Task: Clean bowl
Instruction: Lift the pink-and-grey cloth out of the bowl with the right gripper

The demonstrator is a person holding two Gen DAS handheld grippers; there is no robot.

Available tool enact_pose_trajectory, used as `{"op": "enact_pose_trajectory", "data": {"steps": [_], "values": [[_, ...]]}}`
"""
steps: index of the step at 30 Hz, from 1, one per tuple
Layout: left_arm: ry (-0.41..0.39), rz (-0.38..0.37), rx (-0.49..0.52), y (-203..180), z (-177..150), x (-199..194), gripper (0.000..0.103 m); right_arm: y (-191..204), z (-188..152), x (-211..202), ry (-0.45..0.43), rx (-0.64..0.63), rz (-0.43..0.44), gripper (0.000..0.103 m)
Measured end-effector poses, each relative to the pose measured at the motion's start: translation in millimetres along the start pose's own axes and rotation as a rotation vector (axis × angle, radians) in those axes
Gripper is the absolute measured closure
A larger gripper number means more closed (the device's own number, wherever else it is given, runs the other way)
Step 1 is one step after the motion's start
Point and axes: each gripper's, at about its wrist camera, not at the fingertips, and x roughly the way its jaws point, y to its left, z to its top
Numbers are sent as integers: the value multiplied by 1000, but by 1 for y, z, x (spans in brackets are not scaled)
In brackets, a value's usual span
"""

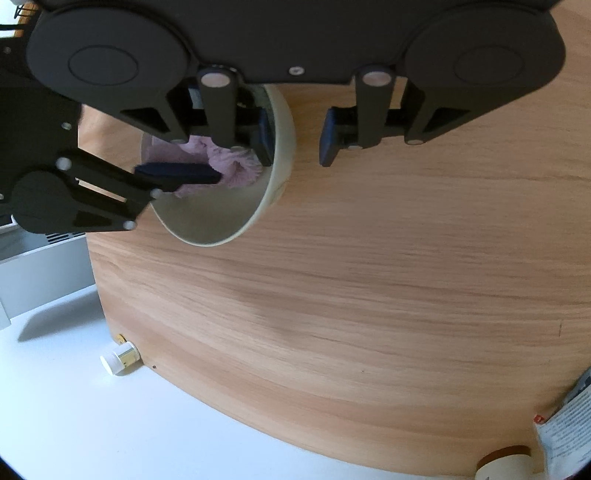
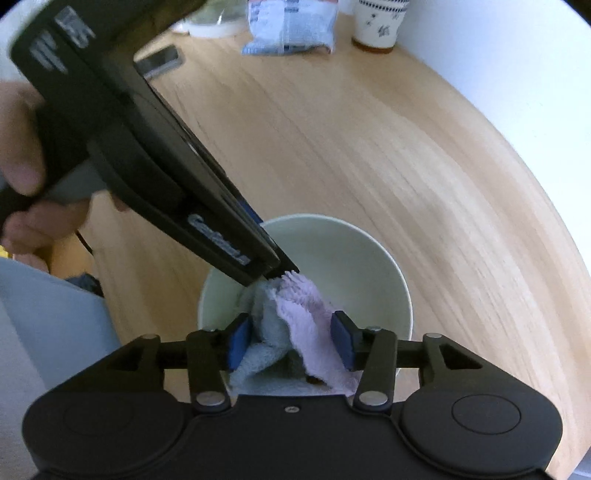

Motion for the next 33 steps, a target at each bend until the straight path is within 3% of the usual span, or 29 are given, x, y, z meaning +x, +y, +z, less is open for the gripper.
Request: {"op": "enact_pose_trajectory", "data": {"steps": [5, 10, 13, 14, 19, 26, 33], "values": [[-13, 7, 21, -3, 1, 2, 77, -8, 7, 11, 31, 13, 24, 48], [-27, 4, 35, -3, 1, 0, 78, -8, 12, 13, 30, -39, 31, 61], [-36, 4, 56, -4, 1, -2, 78, -13, 15, 8, 30, 14, 38, 76], [-37, 3, 58, -4, 1, -1, 78, -16, 14, 3, 16, 45, 47, 77], [-28, -13, 67, -4, 5, 3, 77, -30, 0, -45, -124, 209, 86, 78], [-32, 56, 169, -19, 5, 9, 67, -55, -46, -106, -319, 509, 74, 78], [-1, 145, 239, -31, 5, 16, 65, -103, -97, -102, -486, 812, 108, 78]]}}
